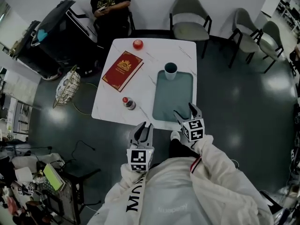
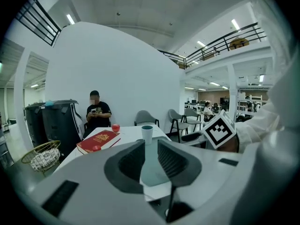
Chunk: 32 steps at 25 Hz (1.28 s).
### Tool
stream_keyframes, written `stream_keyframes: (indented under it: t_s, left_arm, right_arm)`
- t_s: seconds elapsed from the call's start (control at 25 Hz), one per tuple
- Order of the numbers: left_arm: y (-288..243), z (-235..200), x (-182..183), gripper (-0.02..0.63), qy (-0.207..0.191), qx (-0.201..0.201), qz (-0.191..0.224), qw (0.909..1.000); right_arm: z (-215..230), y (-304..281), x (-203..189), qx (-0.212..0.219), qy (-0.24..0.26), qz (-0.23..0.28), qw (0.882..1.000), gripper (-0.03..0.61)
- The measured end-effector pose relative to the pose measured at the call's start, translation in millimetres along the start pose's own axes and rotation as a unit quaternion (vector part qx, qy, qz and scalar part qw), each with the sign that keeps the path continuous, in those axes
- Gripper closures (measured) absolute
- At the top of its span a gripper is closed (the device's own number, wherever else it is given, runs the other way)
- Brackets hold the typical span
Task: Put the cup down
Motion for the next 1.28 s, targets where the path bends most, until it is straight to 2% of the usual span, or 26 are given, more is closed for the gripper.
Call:
stream_keyframes:
  t_s: [0.44,1.28]
  left_arm:
    - [60,30,-9,0.521,-0.012,-0.025,0.016,0.9995]
    - [132,63,-11,0.520,-0.019,-0.051,0.042,0.9977]
  right_arm:
    - [-34,73,1,-0.021,0.001,0.042,0.999,0.204]
    - [-90,162,6,-0.030,0.016,0.083,0.996,0.205]
Point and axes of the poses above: the fingertips, and each gripper's own axes: y backward along the fingers, z to its right, x out of its top, the point moved 3 cm from there along y, backward along the fingers, and after that the axes turned 5 degrees about z, right-handed, at the moved point
